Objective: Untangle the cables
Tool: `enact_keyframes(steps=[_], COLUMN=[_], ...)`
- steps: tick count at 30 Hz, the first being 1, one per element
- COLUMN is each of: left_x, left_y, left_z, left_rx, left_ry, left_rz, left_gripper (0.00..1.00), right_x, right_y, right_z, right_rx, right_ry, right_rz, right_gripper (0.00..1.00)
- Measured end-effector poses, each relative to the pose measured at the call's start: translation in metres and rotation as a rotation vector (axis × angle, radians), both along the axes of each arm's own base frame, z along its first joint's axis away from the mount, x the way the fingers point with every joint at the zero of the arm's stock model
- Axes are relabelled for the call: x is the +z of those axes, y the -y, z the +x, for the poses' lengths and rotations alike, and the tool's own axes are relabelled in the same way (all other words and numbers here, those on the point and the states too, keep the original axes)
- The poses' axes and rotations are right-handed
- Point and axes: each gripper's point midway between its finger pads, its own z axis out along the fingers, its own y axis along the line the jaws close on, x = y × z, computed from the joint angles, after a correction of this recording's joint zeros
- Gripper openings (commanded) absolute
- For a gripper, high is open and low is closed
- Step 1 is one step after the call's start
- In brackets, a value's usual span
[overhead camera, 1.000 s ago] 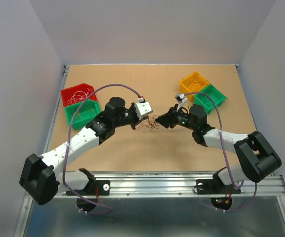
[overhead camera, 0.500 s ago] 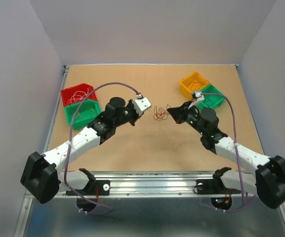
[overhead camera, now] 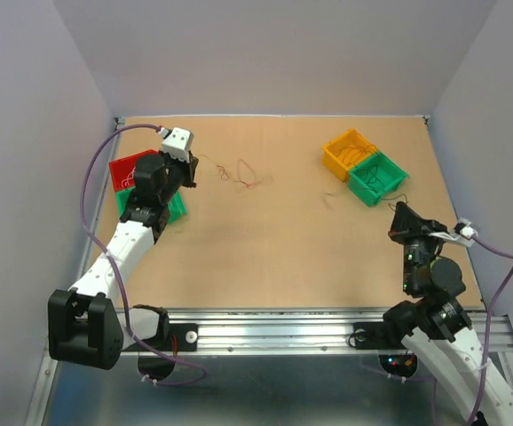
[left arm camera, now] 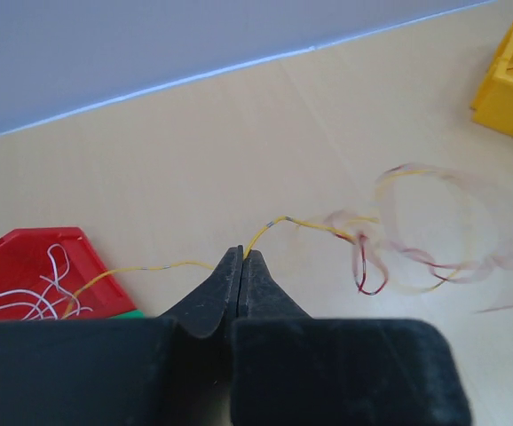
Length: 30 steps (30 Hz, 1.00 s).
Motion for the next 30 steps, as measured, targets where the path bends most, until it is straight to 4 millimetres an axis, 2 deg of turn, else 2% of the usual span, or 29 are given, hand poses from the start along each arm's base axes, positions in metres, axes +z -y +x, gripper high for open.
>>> enact_keyframes(steps=[3, 5, 11, 15, 19, 26, 30], left_x=[0.006, 0.006, -0.011, -0.02, -0.025, -0.026, -0.026], left_y=[0.002, 0.006, 0.015, 0.031, 0.041, 0.048, 0.054], left_z=[0.0, -0.001, 0.001, -0.005, -0.009, -0.014, -0.016], left_rx=[-0.008, -0.027, -0.073, -0.175, -0.24, -0.292, -0.319], left_ry=[0.013, 0.01, -0.037, -0.068, -0.083, -0.086, -0.081], left_rz=[-0.028, -0.036, -0.04, -0.055, -0.06, -0.058, -0.052], left_gripper=[0.0, 0.0, 0.0, 0.0, 0.0, 0.0, 0.0], right_x=[0.003, -0.003, -0.042, -0.047, -0.022, 0.042, 0.059], right_y=[0.014, 0.018, 0.013, 0.008, 0.0, -0.021, -0.018], right_z=[-0.011, -0.012, 0.007, 0.02, 0.038, 0.085, 0.111], right_rx=[-0.042, -0.062, -0.095, -0.106, -0.112, -0.126, -0.161], right_ry=[0.021, 0.002, -0.171, -0.252, -0.271, -0.245, -0.251], right_rz=[0.026, 0.02, -0.078, -0.147, -0.196, -0.259, -0.291], right_gripper=[0.01, 0.01, 0.0, 0.0, 0.0, 0.0, 0.0])
